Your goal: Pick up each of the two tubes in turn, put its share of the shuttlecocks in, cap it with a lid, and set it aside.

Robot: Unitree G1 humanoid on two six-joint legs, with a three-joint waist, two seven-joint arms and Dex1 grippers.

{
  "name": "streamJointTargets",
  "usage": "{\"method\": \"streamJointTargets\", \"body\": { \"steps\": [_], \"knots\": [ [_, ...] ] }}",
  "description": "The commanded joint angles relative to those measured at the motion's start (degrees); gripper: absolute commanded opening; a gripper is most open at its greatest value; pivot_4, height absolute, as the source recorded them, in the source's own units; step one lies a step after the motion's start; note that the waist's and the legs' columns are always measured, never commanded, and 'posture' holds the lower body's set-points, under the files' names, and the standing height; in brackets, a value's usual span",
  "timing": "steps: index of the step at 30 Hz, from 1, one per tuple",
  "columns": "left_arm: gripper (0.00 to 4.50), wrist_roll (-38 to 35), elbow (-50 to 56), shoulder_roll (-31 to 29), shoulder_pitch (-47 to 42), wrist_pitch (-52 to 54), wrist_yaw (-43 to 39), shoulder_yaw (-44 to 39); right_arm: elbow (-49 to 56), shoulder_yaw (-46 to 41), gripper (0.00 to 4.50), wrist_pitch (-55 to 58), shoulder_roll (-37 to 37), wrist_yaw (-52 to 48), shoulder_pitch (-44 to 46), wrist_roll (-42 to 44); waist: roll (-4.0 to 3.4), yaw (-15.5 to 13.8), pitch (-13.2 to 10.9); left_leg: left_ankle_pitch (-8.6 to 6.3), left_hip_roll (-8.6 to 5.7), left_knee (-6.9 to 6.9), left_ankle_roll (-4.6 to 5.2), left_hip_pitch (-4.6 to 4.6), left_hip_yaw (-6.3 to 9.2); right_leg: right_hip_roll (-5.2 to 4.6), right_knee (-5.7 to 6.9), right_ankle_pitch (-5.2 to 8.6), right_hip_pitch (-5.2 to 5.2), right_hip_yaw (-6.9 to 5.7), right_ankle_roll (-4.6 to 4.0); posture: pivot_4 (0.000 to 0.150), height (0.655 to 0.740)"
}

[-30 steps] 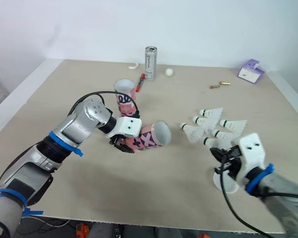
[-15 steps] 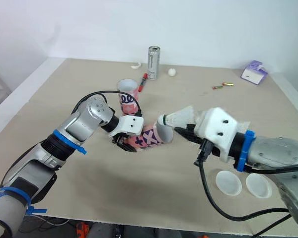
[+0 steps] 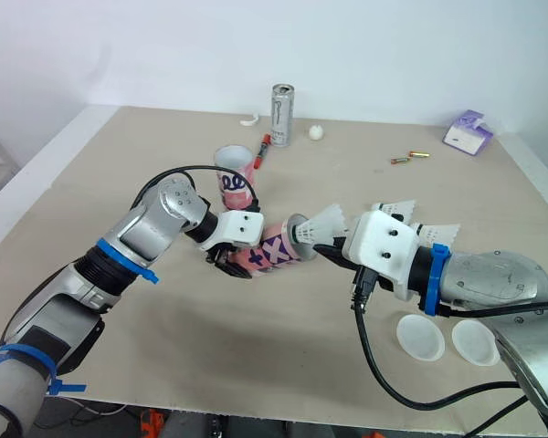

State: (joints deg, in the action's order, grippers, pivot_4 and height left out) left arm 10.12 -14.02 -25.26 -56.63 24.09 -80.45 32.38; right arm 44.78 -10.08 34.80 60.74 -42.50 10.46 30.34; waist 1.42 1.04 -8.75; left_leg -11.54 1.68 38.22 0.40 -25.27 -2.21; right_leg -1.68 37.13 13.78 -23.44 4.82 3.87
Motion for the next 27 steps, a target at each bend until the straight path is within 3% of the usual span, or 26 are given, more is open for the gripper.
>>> {"method": "streamJointTargets", "body": {
  "steps": [1, 2, 5, 8, 10, 11, 12, 16, 21, 27],
  "knots": [
    [2.91, 0.32, 1.06, -0.01, 0.15, 0.36, 0.57, 0.2, 0.58, 1.27, 0.01, -0.22, -0.76, -0.18, 2.02, -0.42, 0.0, -0.01, 0.0, 0.0, 0.0, 0.0, 0.0, 0.0, 0.0, 0.01, 0.0, 0.0, 0.0, -0.01, 0.0, 0.15, 0.74],
    [2.91, 0.3, 1.12, 0.01, 0.18, 0.4, 0.58, 0.22, 0.46, 1.62, 0.01, 0.13, -0.97, -0.35, 2.33, -0.03, 0.0, -0.01, 0.0, 0.0, 0.01, 0.0, 0.0, 0.0, 0.0, 0.01, 0.0, 0.0, 0.0, 0.0, -0.01, 0.15, 0.74],
    [2.91, 0.23, 1.14, -0.03, 0.24, 0.4, 0.54, 0.22, 0.17, 2.21, 0.69, 0.69, -1.7, -0.54, 3.24, 0.75, 0.01, -0.01, -0.01, 0.0, 0.01, 0.0, 0.0, 0.0, 0.0, 0.01, 0.0, 0.0, 0.0, 0.0, -0.01, 0.15, 0.74],
    [2.91, 0.24, 1.08, -0.05, 0.25, 0.4, 0.54, 0.23, 0.1, 1.56, 1.85, 1.64, -2.75, -0.12, 3.54, 2.11, 0.01, -0.01, -0.01, 0.0, 0.01, 0.0, 0.0, 0.0, 0.0, 0.0, 0.0, 0.0, 0.0, 0.01, 0.0, 0.15, 0.74],
    [2.91, 0.27, 0.92, -0.01, 0.25, 0.32, 0.62, 0.24, -0.01, -1.16, 2.39, 3.11, -4.05, 0.91, 3.25, 4.71, 0.01, -0.01, -0.01, 0.0, 0.01, 0.0, 0.0, 0.0, 0.0, 0.0, 0.0, 0.0, 0.0, 0.01, 0.0, 0.15, 0.74],
    [2.91, 0.27, 0.9, -0.02, 0.26, 0.28, 0.62, 0.25, -0.43, -4.29, 2.93, 4.54, -5.45, 2.43, 2.53, 7.12, 0.01, -0.01, -0.01, 0.0, 0.01, 0.0, 0.0, 0.0, 0.0, 0.0, 0.0, 0.0, 0.0, 0.01, 0.0, 0.15, 0.74],
    [2.91, 0.26, 0.94, -0.05, 0.31, 0.26, 0.6, 0.24, -0.94, -6.98, 3.04, 5.74, -6.76, 3.83, 1.83, 9.2, 0.01, -0.01, -0.01, 0.0, 0.01, 0.0, 0.0, 0.0, 0.0, 0.0, 0.0, 0.0, 0.0, 0.01, 0.0, 0.15, 0.74],
    [2.91, 0.18, 0.93, 0.02, 0.29, 0.14, 0.61, 0.25, -6.32, -16.84, 4.44, 10.75, -15.49, 11.59, -4.65, 14.32, 0.15, -0.1, -0.04, 0.0, 0.02, 0.04, 0.0, -0.02, 0.1, 0.01, 0.04, -0.06, 0.1, -0.01, -0.08, 0.15, 0.74],
    [2.91, 0.15, 1.24, -0.21, 0.35, 0.07, 0.45, 0.34, -8.4, -14.47, 4.44, 11.72, -22.54, 18.88, -11.61, 9.8, -0.05, 0.03, 0.0, 0.0, -0.03, 0.0, 0.0, 0.02, 0.12, 0.08, 0.05, -0.06, 0.11, -0.02, -0.11, 0.15, 0.74],
    [2.91, 0.1, 1.78, -0.16, 0.6, 0.41, 0.46, 0.49, -10.59, -9.14, 4.44, 9.53, -30.02, 24.62, -12.53, 5.27, -0.08, 0.13, 0.0, 0.02, 0.04, 0.0, 0.02, 0.11, 0.07, 0.19, 0.1, -0.08, 0.06, 0.04, -0.08, 0.15, 0.74]
  ]
}}
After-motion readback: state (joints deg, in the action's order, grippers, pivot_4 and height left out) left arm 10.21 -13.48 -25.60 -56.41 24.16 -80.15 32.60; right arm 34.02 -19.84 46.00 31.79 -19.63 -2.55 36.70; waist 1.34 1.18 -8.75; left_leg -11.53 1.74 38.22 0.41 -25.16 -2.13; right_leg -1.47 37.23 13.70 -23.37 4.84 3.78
